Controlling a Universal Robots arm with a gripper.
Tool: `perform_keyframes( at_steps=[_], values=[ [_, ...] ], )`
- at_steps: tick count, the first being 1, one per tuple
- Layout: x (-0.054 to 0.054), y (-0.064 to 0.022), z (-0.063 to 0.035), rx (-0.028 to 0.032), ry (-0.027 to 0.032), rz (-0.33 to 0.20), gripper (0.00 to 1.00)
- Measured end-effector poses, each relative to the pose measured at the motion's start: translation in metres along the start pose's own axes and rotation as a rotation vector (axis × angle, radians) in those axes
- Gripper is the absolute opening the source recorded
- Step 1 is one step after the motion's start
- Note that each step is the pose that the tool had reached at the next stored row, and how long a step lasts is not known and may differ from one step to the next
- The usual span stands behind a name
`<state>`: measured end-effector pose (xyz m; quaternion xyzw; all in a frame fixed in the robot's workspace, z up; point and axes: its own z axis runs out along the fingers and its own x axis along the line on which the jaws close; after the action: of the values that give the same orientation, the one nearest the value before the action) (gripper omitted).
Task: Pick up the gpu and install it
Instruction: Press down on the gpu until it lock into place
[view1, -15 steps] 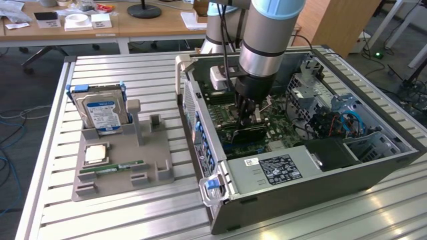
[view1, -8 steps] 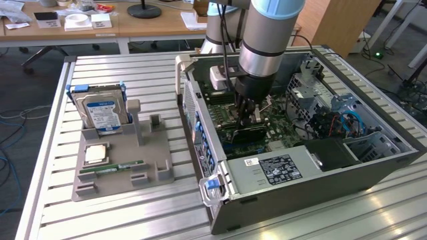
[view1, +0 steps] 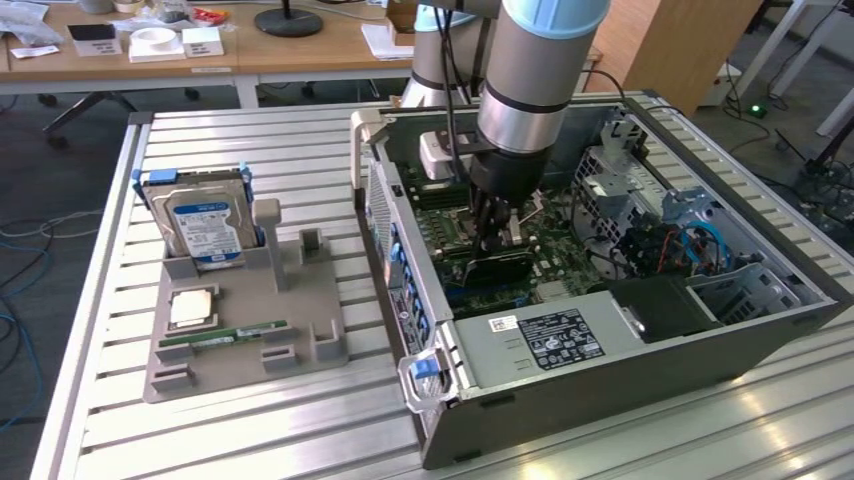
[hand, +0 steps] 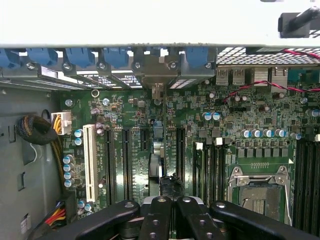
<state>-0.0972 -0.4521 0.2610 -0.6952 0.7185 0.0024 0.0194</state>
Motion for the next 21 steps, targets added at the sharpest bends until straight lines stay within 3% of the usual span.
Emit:
perform_keyframes(
  at_steps=[2,6,10,21],
  values=[
    [0.000,-0.0001,-0.0012,0.0006,-0.0008,0.000,0.11],
    [0.000,-0.0003,-0.0069,0.0003,0.0051,0.000,0.11],
    [0.000,-0.0007,-0.0088,0.0002,0.0070,0.000,0.11],
    [-0.001,-0.0025,-0.0252,0.0001,0.0072,0.000,0.11]
  ],
)
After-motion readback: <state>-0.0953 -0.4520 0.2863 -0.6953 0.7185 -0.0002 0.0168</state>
